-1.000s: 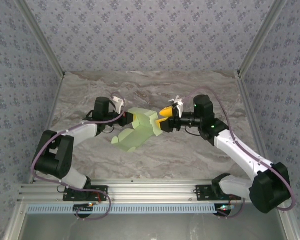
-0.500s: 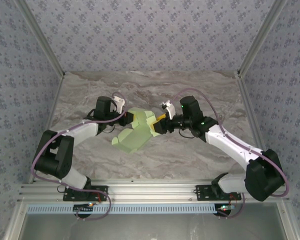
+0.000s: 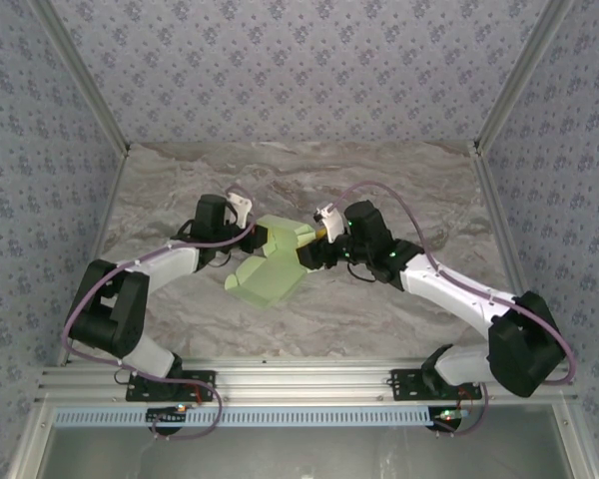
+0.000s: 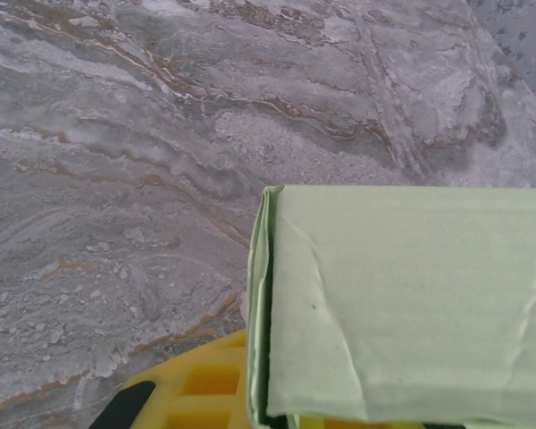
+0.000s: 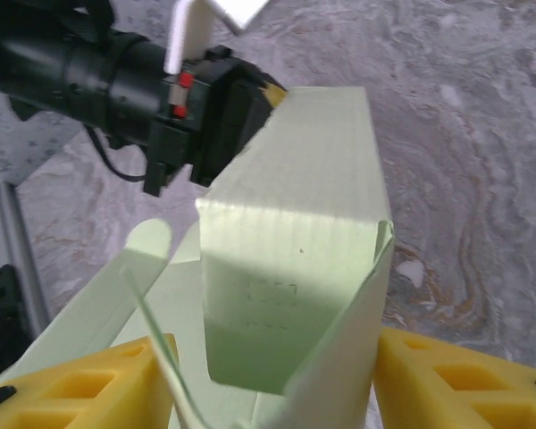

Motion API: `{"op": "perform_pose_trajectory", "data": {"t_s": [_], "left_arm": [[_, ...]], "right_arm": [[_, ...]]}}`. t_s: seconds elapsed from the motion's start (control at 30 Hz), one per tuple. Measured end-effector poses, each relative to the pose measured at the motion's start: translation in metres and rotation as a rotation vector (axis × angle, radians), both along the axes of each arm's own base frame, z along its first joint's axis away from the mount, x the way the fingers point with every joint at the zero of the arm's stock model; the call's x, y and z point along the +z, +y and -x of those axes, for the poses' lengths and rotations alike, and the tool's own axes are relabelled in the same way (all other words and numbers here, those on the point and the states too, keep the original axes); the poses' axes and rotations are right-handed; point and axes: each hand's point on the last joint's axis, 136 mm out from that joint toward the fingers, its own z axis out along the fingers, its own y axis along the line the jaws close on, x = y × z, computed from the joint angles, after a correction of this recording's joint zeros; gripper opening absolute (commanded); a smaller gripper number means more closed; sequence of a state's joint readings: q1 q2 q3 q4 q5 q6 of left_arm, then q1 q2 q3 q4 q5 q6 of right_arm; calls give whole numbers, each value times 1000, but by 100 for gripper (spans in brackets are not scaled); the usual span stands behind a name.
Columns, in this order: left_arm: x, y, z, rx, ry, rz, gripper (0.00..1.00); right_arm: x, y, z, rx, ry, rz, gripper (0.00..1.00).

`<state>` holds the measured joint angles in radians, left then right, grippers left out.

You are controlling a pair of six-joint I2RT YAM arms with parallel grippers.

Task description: Fold the paper box

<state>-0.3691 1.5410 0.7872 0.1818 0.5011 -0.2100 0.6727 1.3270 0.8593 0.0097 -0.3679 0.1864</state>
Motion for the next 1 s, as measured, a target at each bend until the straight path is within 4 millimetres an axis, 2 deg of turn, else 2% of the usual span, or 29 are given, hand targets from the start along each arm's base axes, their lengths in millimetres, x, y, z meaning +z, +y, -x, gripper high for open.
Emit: {"op": "perform_pose_trajectory", "data": {"t_s": [0.27,0.47,0.6,0.83,1.0], "left_arm": [[-15,14,-6,93,-28,-45,0],[-17,13,-9,130,-55,-93,0],[-24,17,-9,169,-66,-141,0],[-33,24,-12,227,-77,-178,0],[-45,30,-15,258,-64,-210,0]], "right_arm": [[-41,-9,-24,-100,25,54,53],[-59,8,-28,-108,3,80,51],[-67,16,-27,-108,-8,98,52],[-75,16,-32,-136,-14,112,57],[-80,14,-26,-107,-14,87,59]]}}
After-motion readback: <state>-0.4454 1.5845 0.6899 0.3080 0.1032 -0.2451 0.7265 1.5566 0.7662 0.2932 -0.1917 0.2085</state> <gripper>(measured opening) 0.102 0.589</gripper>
